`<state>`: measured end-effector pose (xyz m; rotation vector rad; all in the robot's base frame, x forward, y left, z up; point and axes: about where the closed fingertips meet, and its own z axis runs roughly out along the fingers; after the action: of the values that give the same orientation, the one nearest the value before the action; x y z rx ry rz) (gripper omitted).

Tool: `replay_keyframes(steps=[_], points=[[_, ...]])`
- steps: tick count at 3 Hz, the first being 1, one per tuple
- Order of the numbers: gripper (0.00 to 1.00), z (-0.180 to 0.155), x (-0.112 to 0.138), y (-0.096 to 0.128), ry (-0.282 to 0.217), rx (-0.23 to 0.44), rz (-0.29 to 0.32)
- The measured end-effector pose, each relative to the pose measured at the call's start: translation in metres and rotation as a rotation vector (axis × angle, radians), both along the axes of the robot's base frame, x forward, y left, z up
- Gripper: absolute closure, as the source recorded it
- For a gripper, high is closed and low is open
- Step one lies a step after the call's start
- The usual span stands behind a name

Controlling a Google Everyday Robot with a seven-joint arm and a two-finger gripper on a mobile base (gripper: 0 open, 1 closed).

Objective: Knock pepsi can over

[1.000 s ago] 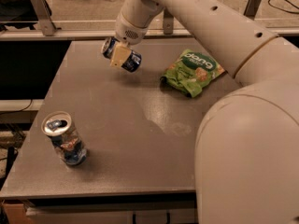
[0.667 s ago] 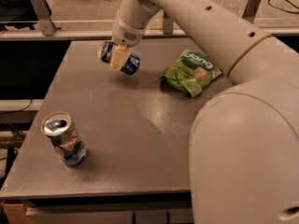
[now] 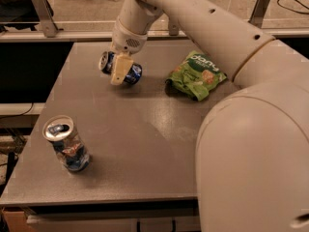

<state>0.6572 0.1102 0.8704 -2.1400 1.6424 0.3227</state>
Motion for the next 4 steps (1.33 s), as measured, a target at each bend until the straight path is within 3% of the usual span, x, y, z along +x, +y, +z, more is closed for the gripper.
replay_keyframes(steps=[1, 2, 3, 4], points=[[0.00, -0.001, -0.009, 0.006, 0.007, 0.007, 0.039], [0.00, 0.004, -0.017, 0.008, 0.015, 0.062, 0.055], [0.00, 0.012, -0.023, 0.001, 0.026, 0.137, 0.039], [0.00, 0.026, -0.024, -0.023, 0.018, 0.238, -0.032]])
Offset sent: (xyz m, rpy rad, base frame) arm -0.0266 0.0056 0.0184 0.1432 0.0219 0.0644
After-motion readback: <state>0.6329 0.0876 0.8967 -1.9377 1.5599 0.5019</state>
